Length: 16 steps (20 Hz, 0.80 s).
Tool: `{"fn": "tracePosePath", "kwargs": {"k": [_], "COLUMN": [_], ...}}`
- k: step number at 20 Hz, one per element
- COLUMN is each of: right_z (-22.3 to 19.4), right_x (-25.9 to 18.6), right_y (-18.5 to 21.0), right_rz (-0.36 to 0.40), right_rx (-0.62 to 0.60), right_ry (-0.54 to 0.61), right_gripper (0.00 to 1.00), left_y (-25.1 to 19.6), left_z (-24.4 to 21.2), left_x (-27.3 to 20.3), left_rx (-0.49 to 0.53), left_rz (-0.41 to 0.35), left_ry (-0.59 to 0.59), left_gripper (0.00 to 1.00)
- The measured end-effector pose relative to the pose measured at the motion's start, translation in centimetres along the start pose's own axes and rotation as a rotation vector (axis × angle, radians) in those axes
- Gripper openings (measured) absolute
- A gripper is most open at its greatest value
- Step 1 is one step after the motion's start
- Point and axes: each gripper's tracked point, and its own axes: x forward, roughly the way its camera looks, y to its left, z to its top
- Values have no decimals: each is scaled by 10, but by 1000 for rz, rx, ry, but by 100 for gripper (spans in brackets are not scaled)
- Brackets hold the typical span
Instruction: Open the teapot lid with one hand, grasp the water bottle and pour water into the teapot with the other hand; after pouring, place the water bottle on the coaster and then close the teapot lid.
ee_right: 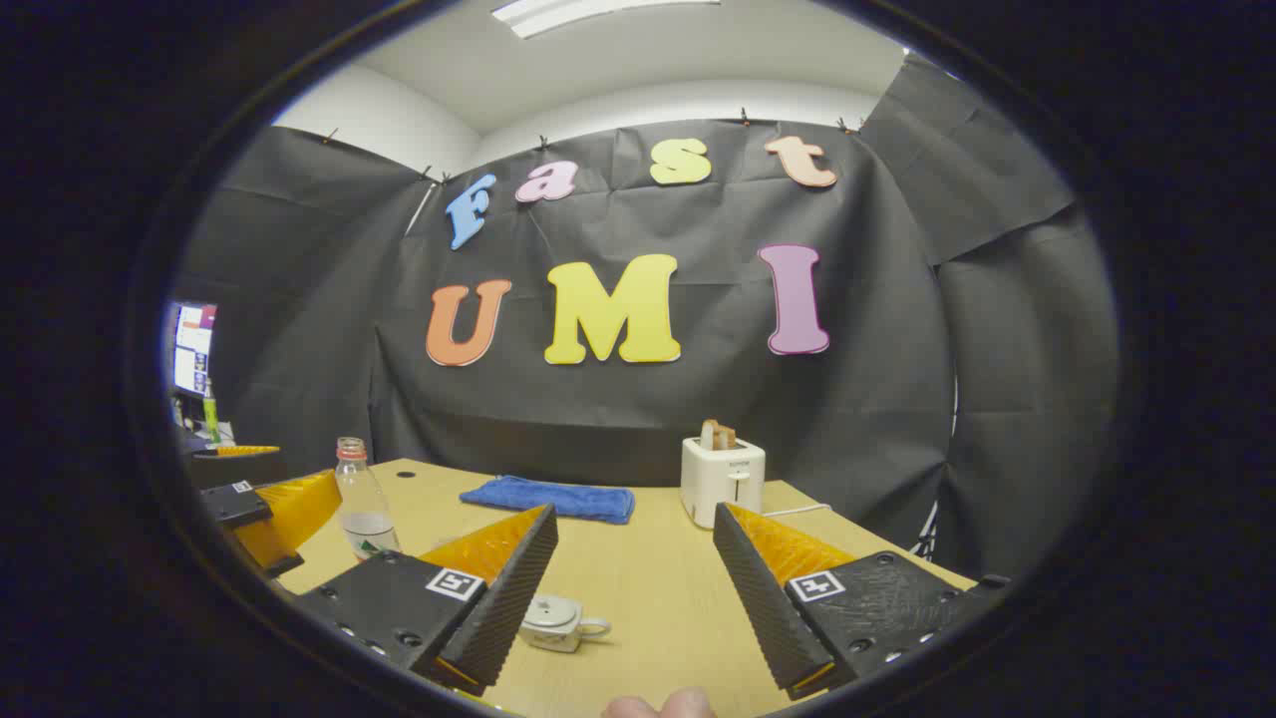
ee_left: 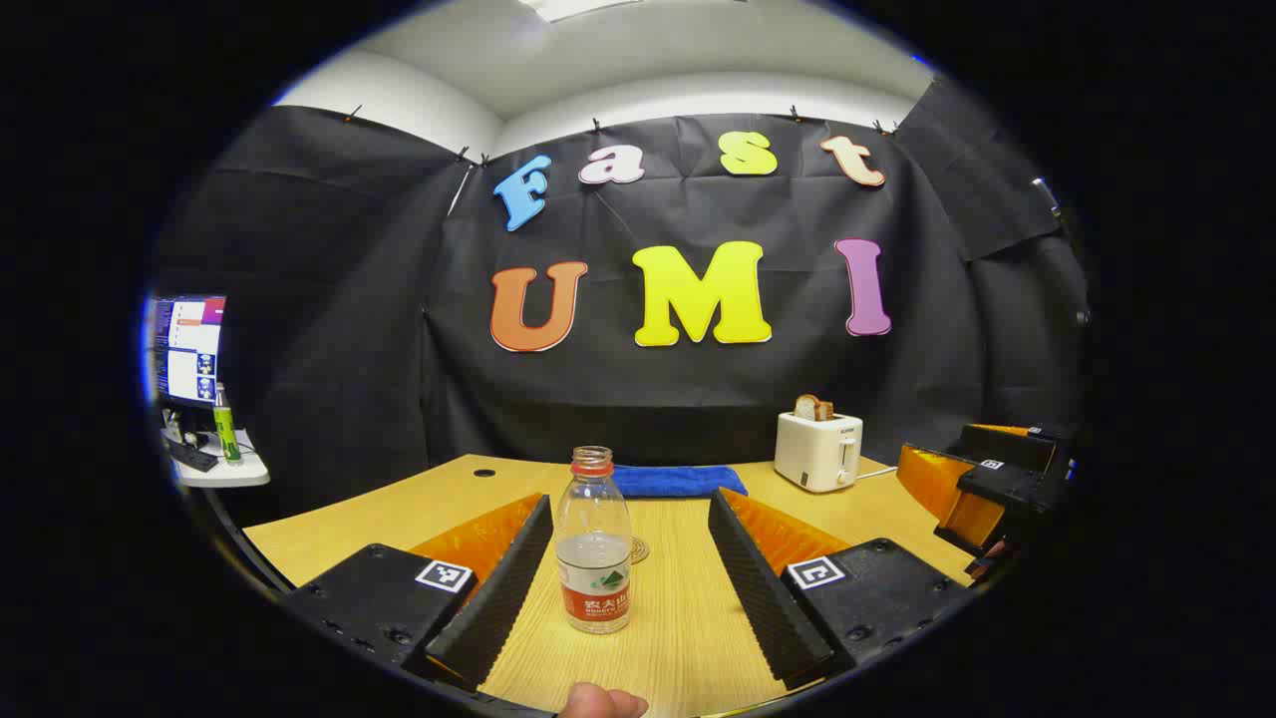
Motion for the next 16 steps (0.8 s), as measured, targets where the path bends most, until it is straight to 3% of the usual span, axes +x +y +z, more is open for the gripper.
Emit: {"fn": "tracePosePath", "kwargs": {"k": [8, 16], "right_z": [-4, -4], "right_x": [5, 6], "right_y": [4, 4], "right_rz": [20, 10], "right_rx": [-6, 3], "right_ry": [17, 19], "right_gripper": [97, 95], "left_y": [0, 8], "left_z": [-8, -11], "left_x": [4, 6], "left_rx": [4, -4], "left_rz": [-7, 7], "left_ry": [28, 42], "left_gripper": [99, 99]}}
